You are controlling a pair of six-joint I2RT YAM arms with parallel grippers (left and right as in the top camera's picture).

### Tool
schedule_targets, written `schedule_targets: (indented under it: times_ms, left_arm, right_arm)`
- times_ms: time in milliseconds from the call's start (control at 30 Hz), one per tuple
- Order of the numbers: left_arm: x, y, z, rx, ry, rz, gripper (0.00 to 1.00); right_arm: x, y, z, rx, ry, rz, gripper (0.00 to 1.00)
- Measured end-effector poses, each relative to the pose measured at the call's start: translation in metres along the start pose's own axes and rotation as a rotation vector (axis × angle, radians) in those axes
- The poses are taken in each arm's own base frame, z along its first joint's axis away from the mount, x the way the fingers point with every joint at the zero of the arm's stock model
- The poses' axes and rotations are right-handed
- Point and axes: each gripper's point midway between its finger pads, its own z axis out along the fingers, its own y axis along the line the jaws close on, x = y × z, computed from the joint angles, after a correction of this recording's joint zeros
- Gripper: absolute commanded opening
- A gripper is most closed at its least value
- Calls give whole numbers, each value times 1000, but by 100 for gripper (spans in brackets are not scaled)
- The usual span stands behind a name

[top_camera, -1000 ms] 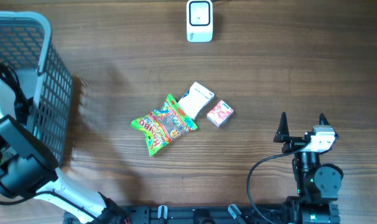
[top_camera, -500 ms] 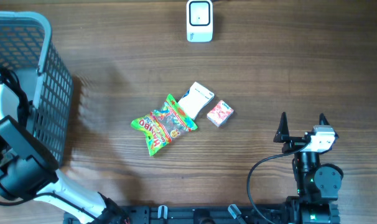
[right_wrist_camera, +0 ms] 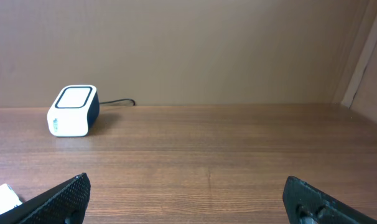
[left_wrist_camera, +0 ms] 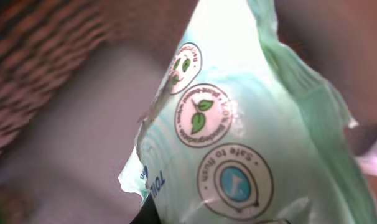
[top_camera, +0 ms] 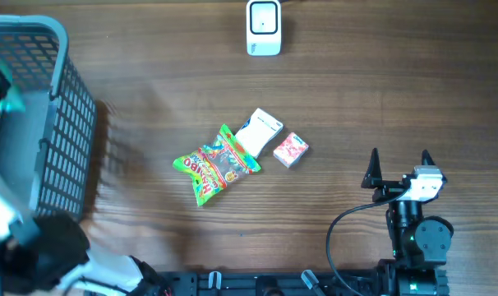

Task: Scan the item barcode
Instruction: 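Reach into the basket and grasp the mint-green tissue pack with left gripper, then carry the tissue pack right and release it beside the pink pack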

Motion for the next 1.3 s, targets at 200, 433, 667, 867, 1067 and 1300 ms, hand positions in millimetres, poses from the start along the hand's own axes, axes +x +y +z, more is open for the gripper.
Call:
schedule_targets:
  times_ms: [200, 433, 667, 867, 1067, 1300]
  left_arm:
    - [49, -169, -160, 785, -154, 308, 4]
    - [225, -311, -176, 1461, 205, 956, 4]
    - [381, -385, -25, 1540, 683, 1099, 4]
    - [429, -374, 144, 654, 762, 973, 11]
    - [438, -400, 164, 346, 421, 1006, 36]
    - [442, -414, 153, 294, 281, 1040, 100]
  right_arm:
    - [0, 0, 0, 0, 0, 0, 100]
    - [0, 0, 0, 0, 0, 0, 100]
    - [0, 0, 0, 0, 0, 0, 100]
    - [0, 0, 0, 0, -1, 0, 100]
    - [0, 0, 0, 0, 0, 0, 100]
    - [0, 0, 0, 0, 0, 0, 100]
